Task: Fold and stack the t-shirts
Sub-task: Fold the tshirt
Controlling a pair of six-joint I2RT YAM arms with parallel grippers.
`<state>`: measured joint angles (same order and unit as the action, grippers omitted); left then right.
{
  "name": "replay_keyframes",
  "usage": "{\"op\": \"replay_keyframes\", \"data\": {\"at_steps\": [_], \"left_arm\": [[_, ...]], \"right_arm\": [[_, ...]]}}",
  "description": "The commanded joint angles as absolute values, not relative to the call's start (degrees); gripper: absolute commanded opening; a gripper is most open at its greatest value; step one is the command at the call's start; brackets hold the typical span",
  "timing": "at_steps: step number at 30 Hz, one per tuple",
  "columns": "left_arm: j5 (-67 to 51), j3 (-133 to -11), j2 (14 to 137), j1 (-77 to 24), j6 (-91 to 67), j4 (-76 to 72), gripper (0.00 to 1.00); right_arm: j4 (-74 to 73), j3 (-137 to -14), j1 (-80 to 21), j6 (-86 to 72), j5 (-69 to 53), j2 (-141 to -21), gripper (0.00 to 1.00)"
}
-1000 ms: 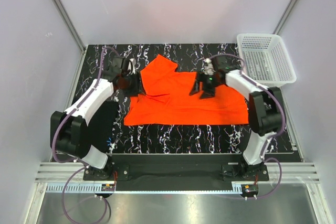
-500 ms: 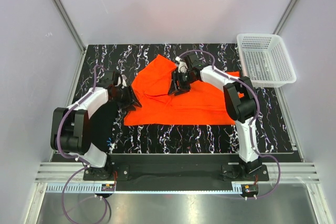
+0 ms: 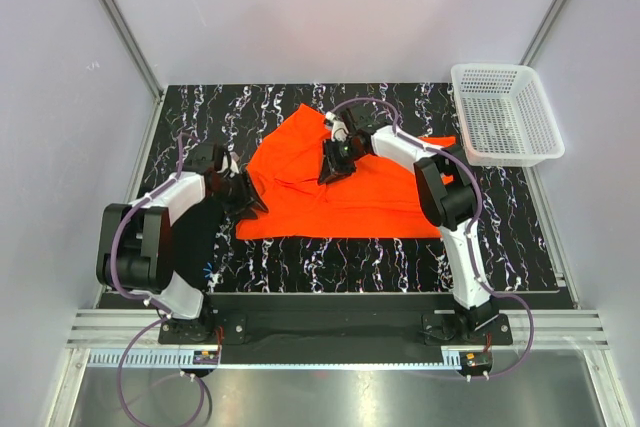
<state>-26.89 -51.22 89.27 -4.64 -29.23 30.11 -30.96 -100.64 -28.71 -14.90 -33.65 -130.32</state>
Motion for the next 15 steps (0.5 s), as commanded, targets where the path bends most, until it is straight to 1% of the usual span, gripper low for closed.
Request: {"op": "replay_keyframes", "data": {"at_steps": [1,3,4,8,15], "left_arm": [[-28.5,-50.7,89.7,-4.0,-29.5,28.0,0.45],[-28.0,-50.5,90.4,-3.8,-29.4,28.0,0.45],[-27.9,-50.3,90.7,-3.6,-29.5,28.1,0.45],[-26.7,-49.6,91.9,-3.4,-29.4,28.0,0.45],[-24.5,-49.1,93.0,-3.3,-28.6,28.0,0.45]], "right_arm": [[-32.4,-104.8,-29.0,-15.3,-31.3,-130.7,0.25],[-33.5,-105.5,-29.2,-16.1,-28.1,-130.8,0.12],[-34.1,-105.6,-29.1,-16.3,-27.3,-130.6,0.1],[-34.5,-103.2,-29.1,-18.6,-22.3,-128.7,0.08],[-34.4,-98.0,-29.1,-23.5,-18.0,-126.2,0.1]]}}
